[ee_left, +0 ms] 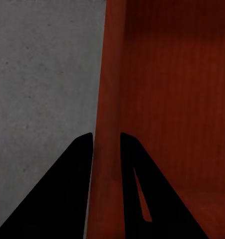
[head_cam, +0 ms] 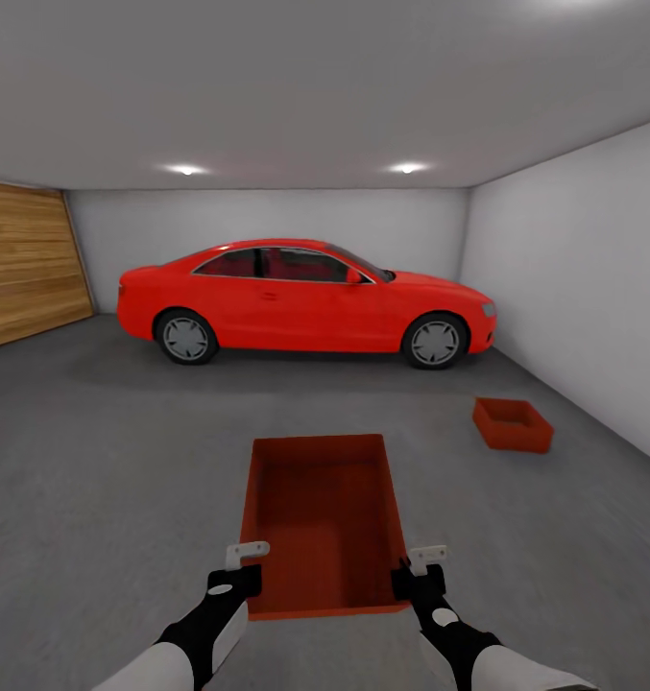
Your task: Move the two storage containers from the living room to the garage. In the garage, place one container on the floor and stack the other container on top of it (either order is fine).
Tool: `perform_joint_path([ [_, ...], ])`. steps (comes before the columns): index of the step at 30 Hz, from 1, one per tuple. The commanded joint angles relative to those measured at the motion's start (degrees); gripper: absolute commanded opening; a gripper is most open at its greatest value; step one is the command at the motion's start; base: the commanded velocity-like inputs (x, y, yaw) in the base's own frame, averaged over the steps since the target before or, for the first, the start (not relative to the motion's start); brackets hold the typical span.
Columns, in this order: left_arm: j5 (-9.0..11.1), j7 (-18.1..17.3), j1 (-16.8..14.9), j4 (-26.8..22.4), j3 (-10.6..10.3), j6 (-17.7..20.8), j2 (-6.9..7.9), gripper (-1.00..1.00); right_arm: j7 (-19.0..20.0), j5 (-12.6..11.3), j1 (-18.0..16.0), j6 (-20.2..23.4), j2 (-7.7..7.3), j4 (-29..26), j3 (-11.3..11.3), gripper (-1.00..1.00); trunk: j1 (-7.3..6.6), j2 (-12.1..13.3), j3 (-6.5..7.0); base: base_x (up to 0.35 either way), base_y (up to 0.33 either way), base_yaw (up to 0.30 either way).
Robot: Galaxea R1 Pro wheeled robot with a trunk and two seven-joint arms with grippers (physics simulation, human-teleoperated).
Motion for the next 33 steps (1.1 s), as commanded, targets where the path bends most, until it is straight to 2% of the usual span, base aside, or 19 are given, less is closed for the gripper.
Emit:
perform_joint_path([
  [1,-0.86,1.29,-0.03,-0.26,0.32,-1.68,0.29,-1.0,-0.66,-0.14,-0.05,-0.09,0.0,0.15,-3.2,-1.0,0.04,-0.06,-0.08,0.322,0.0,0.0],
  [33,-0.8,1.29,-0.03,-0.25,0.32,-1.68,0.29,-1.0,-0.66,-0.22,-0.05,-0.09,0.0,0.15,-3.23,-1.0,0.04,-0.06,-0.08,0.321,0.0,0.0],
])
